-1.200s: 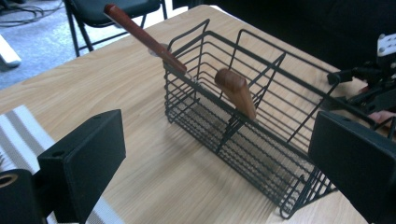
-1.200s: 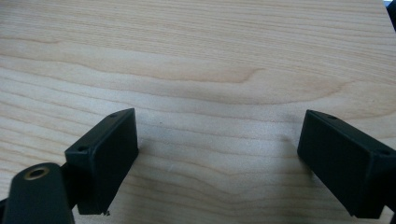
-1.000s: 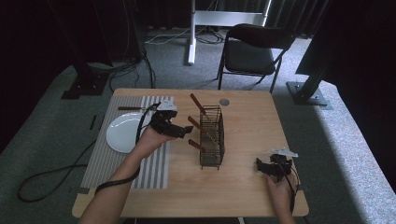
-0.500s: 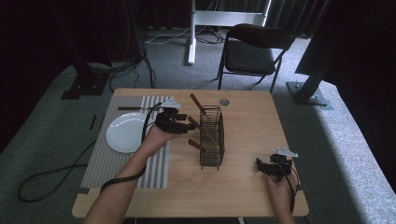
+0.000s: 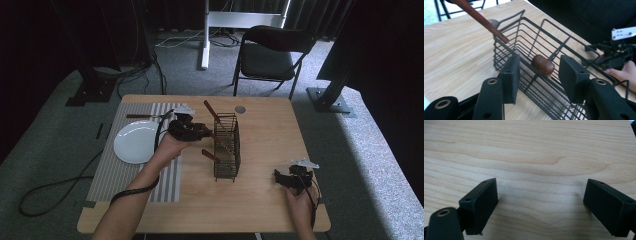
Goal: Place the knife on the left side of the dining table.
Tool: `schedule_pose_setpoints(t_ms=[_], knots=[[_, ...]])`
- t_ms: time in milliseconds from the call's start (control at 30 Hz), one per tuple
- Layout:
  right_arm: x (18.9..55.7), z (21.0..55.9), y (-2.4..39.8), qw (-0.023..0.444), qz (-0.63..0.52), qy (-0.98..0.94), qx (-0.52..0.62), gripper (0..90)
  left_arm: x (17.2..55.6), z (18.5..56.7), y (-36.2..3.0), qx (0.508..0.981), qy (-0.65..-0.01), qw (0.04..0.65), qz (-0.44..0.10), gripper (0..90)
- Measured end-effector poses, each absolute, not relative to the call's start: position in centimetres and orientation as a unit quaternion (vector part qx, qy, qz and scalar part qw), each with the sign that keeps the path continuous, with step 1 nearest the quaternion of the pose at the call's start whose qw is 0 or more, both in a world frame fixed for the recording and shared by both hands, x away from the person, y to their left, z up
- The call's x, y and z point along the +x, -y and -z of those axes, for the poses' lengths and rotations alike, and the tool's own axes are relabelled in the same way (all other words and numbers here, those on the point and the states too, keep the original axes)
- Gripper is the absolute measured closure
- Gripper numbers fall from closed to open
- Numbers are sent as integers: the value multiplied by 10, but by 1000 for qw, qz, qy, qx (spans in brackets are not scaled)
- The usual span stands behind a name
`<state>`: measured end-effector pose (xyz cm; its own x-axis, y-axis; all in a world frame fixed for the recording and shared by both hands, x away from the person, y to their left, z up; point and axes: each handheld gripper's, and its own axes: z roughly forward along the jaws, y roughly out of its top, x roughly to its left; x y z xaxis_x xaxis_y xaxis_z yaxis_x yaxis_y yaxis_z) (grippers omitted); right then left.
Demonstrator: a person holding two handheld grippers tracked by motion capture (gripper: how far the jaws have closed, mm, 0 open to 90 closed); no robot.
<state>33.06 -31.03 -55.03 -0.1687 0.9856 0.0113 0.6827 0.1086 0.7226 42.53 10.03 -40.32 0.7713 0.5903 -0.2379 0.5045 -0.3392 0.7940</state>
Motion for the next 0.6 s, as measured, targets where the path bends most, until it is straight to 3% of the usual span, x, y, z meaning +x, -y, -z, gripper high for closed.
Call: schedule_pose_setpoints(t_ms=[233,600], knots=[[331,550,310,250,-304,-701,595,116,425,402,-101,816,-331,472,-41,660],[331,550,310,250,-304,-701,595,117,423,401,-101,813,-319,488,-7,738]])
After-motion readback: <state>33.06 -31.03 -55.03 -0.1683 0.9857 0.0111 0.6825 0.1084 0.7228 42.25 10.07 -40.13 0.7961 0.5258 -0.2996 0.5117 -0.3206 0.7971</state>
